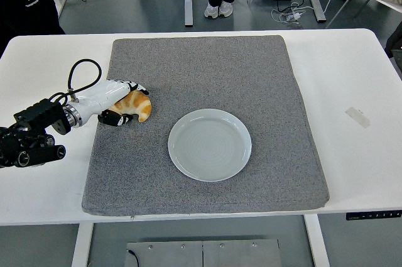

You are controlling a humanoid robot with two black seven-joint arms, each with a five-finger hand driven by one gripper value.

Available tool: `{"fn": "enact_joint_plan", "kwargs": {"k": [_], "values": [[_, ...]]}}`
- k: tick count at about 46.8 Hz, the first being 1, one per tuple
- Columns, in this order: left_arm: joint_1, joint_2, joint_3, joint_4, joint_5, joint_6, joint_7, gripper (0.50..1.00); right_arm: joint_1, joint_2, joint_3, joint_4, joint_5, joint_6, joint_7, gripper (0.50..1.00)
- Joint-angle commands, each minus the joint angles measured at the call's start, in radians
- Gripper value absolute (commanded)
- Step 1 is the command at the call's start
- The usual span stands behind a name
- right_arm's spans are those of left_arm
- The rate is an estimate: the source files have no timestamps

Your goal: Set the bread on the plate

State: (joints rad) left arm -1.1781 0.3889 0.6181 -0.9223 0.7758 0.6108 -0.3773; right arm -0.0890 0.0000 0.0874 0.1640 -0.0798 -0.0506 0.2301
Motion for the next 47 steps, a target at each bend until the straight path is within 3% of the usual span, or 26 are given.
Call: {"fn": "enact_joint_plan", "kwargs": {"k": [1,5,12,14,30,47], "values": [[-0.001,-0.001,0.000,0.000,0.000,0.000,0.000,0.624,0.000,0.000,0.000,0.000,0.000,0.000,0.000,1.000],[-0.003,0.001,0.000,0.000,0.000,0.000,0.000,0.571,0.000,0.000,0.000,0.000,0.000,0.000,0.000,1.000],[-0.009,0.007,-0.001,0.000,0.000,0.000,-0.008,0.533,0.000,0.000,0.000,0.000,0.000,0.000,0.000,1.000],[-0.009,0.008,-0.003,0.000,0.000,0.000,-0.011,0.502,0.000,0.000,0.000,0.000,0.000,0.000,0.000,1.000],[-0.038,0.044,-0.026,-0.003,0.002,0.000,-0.064,0.500,0.000,0.000,0.000,0.000,0.000,0.000,0.000,1.000],[-0.074,0.068,-0.060,-0.003,0.003,0.000,-0.069,0.500,0.000,0.000,0.000,0.000,0.000,0.000,0.000,1.000]]}}
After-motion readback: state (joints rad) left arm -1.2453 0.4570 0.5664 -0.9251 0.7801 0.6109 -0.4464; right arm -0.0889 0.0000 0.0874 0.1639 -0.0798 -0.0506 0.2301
